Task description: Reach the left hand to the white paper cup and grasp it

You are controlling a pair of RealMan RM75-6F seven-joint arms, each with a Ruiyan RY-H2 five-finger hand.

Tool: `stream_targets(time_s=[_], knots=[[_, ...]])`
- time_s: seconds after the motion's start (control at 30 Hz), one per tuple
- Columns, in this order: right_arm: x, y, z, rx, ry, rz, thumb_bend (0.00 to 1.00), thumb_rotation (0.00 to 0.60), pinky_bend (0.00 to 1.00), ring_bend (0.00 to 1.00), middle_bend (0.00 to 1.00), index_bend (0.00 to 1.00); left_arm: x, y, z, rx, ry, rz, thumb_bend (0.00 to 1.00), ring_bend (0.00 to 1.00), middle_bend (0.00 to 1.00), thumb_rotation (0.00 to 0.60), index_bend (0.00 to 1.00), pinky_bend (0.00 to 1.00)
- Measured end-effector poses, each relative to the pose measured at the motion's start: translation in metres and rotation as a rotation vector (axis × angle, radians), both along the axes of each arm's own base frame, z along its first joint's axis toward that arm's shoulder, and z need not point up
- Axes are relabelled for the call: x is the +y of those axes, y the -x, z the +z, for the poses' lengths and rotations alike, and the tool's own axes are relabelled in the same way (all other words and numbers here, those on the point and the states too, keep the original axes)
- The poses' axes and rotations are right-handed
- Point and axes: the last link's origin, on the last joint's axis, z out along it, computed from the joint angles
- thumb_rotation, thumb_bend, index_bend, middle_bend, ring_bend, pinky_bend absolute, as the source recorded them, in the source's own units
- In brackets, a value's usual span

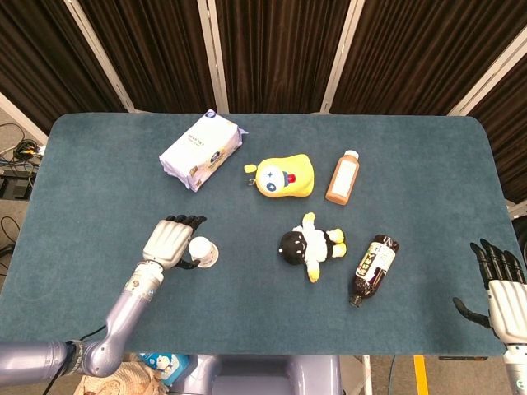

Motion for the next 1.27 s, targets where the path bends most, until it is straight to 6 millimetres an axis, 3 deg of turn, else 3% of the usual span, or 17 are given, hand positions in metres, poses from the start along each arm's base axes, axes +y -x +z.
stream_targets(time_s=[0.27, 0.47, 0.6, 0.8, 1.1, 1.27], knots=[[0.000, 0.001, 0.001, 0.000, 0.001, -0.003, 0.24, 0.600, 0.00, 0.00, 0.00, 0.00, -0.004, 0.004, 0.010, -0.026, -0.018, 0.003, 0.13, 0.06, 0.06, 0.600, 0.06, 0.13], [0.001, 0.001, 0.001, 0.006, -0.003, -0.007, 0.24, 0.600, 0.00, 0.00, 0.00, 0.00, -0.014, 0.016, 0.034, -0.037, -0.091, -0.038, 0.13, 0.06, 0.06, 0.600, 0.05, 0.13], [0.001, 0.001, 0.000, 0.010, -0.007, -0.010, 0.24, 0.600, 0.00, 0.00, 0.00, 0.00, -0.030, 0.039, 0.061, -0.031, -0.172, -0.056, 0.13, 0.05, 0.03, 0.600, 0.02, 0.12], [0.001, 0.001, -0.001, 0.023, -0.011, -0.014, 0.24, 0.600, 0.00, 0.00, 0.00, 0.00, -0.069, 0.089, 0.101, -0.020, -0.254, -0.009, 0.11, 0.00, 0.00, 0.600, 0.00, 0.00], [0.002, 0.000, -0.001, 0.029, -0.010, -0.009, 0.24, 0.600, 0.00, 0.00, 0.00, 0.00, -0.121, 0.142, 0.139, -0.005, -0.347, 0.035, 0.10, 0.00, 0.00, 0.600, 0.00, 0.00], [0.001, 0.000, -0.003, 0.032, -0.015, -0.005, 0.24, 0.600, 0.00, 0.00, 0.00, 0.00, -0.137, 0.160, 0.152, 0.002, -0.377, 0.068, 0.10, 0.00, 0.00, 0.600, 0.00, 0.00]])
